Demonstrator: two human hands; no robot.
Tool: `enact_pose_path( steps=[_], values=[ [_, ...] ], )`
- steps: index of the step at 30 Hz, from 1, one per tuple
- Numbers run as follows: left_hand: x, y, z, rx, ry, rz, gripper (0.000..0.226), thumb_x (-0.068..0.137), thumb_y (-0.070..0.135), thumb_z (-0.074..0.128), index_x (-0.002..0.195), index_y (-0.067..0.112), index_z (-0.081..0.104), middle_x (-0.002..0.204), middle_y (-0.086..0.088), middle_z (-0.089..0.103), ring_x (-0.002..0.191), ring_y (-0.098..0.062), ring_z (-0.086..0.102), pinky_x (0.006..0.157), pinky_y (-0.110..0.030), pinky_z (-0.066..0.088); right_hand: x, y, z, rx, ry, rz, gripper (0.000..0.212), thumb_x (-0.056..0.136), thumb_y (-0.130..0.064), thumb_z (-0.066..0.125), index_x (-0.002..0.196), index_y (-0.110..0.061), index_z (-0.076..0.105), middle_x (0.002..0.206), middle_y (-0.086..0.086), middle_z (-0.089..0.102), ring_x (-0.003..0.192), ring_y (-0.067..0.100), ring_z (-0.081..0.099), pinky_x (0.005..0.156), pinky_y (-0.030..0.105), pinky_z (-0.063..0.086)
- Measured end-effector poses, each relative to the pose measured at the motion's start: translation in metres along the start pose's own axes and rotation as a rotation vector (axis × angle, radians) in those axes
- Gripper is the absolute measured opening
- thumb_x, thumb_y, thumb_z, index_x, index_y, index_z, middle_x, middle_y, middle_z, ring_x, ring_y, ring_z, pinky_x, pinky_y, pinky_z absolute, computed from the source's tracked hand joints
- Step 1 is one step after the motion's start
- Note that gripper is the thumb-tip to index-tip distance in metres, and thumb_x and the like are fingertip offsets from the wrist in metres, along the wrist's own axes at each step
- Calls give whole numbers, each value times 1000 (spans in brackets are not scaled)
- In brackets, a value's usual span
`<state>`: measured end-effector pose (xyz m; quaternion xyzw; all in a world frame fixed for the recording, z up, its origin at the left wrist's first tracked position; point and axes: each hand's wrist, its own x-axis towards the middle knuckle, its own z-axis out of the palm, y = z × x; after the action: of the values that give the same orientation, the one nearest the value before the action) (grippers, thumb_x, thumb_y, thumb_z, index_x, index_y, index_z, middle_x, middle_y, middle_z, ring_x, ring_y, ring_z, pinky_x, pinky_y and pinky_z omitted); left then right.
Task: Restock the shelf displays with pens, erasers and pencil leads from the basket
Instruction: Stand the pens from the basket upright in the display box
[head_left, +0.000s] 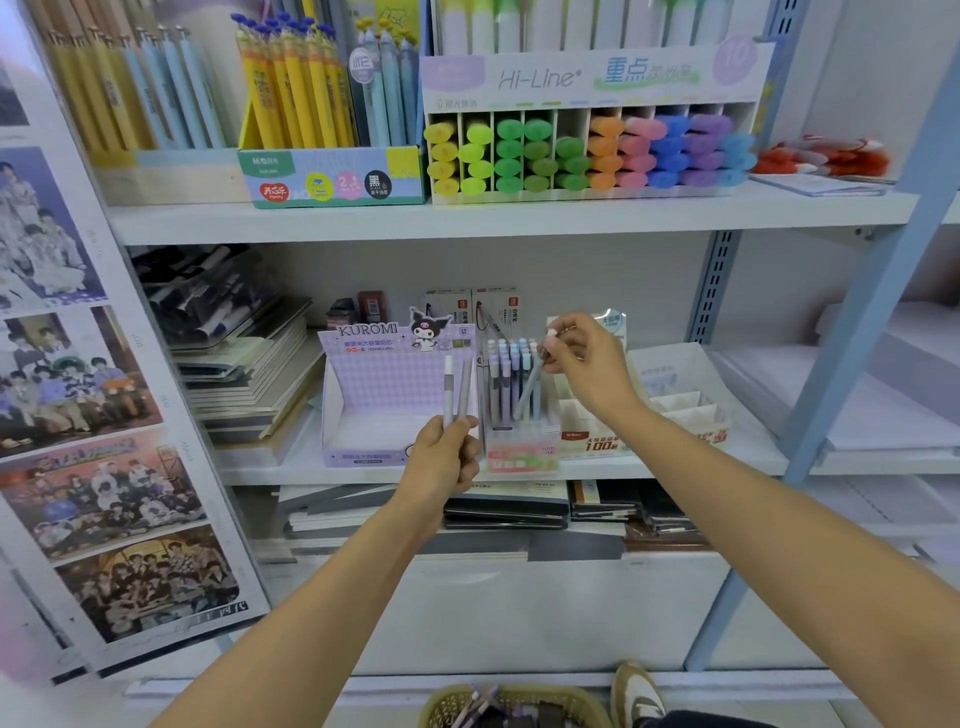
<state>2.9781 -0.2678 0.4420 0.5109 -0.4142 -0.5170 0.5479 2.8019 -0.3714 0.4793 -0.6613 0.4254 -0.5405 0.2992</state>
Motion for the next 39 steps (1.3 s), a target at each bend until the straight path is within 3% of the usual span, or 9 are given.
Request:
enact_pose_path(
  steps=[10,14,17,23,26,28,32,35,39],
  values=[
    [5,-10,-11,74,-70,79,22,104,29,42,104,17,60,66,-2,45,54,-12,40,47,-21,35,-1,23,15,-241,-149,-84,9,95,-9,57,104,-11,58,92,10,67,85,19,67,81,38,59],
    [8,-14,-14,62,-81,72,22,103,32,44,104,19,62,67,-2,46,54,-11,41,47,-21,37,2,25,17,-242,-126,-101,16,94,-11,60,108,-16,57,93,3,66,85,16,66,76,27,57],
    [10,-15,-14,62,-98,74,24,102,32,44,105,19,63,67,-2,47,54,-11,42,48,-21,38,3,28,22,-353,-65,-180,12,89,-12,65,98,-19,61,95,-3,61,78,8,58,69,15,44],
    [9,-16,-15,93,-120,71,26,103,31,42,107,16,63,66,-2,48,54,-12,44,49,-23,41,6,33,26,-473,-45,-132,16,88,-18,68,104,-17,67,92,-1,53,72,3,47,70,19,40],
    [7,-15,-14,109,-133,60,27,104,30,42,110,14,63,66,-2,48,55,-12,44,50,-24,41,2,19,24,-233,-93,-88,23,92,-26,63,114,-18,64,102,0,61,80,7,56,72,20,46],
    [5,-14,-12,131,-144,57,28,104,30,41,110,14,63,65,0,49,54,-12,44,50,-23,42,-4,8,21,29,-248,-25,26,93,-27,61,118,-19,63,104,1,65,77,10,63,60,19,50],
    [0,-11,-5,192,-168,68,26,103,30,43,108,18,65,63,2,52,53,-11,45,49,-22,42,-15,0,13,135,-466,15,19,90,-12,65,108,-9,67,80,1,71,60,14,63,49,21,51],
    [-3,-8,-4,175,-143,38,25,102,30,47,102,16,68,61,5,51,47,-8,40,41,-19,33,-18,-2,0,240,-382,71,14,88,-5,66,101,-2,66,74,2,70,61,15,64,55,21,54],
    [-5,-1,-7,142,25,57,19,93,27,63,78,14,64,52,5,34,40,-8,22,35,-20,22,-27,-1,-22,344,-292,132,10,88,-2,64,97,1,64,76,9,71,62,17,66,58,22,56]
  ],
)
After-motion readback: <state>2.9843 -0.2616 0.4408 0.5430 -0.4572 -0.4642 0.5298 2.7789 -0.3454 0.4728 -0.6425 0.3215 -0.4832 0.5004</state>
